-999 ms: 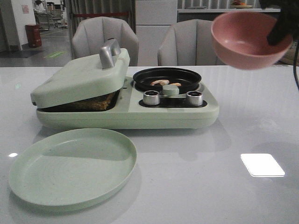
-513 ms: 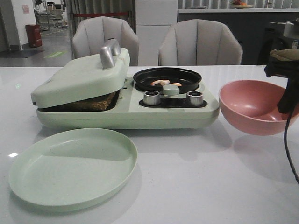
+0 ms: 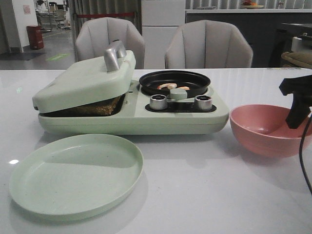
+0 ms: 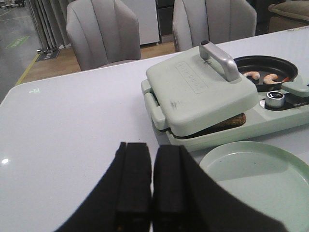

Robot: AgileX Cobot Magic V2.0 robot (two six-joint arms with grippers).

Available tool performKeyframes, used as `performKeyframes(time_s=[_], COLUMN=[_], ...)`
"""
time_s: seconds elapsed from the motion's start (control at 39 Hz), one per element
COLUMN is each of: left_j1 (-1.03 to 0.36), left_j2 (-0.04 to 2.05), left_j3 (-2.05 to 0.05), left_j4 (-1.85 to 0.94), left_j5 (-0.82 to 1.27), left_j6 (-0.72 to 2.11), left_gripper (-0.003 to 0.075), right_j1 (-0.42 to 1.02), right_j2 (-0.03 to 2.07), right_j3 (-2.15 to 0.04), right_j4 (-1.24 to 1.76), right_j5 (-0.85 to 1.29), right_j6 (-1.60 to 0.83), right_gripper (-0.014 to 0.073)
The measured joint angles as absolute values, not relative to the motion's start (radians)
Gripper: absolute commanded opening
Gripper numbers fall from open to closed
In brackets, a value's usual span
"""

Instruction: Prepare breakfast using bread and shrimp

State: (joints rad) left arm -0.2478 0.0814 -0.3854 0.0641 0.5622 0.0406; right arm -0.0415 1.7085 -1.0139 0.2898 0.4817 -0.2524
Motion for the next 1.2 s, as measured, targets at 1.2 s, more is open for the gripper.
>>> performKeyframes(time_s=[1.2], left_j1=[-0.248], left_j2=[0.081], left_j3=[-0.385], left_j4=[0.064], left_j5=[0.562], left_j6=[0.041], left_gripper=[0.0113], right_j1=[0.284], right_j2=[0.65], right_j3=[-0.512], right_j4=[0.415], right_j5=[0.016], right_j6=[-0.252], right_gripper=[0.0489])
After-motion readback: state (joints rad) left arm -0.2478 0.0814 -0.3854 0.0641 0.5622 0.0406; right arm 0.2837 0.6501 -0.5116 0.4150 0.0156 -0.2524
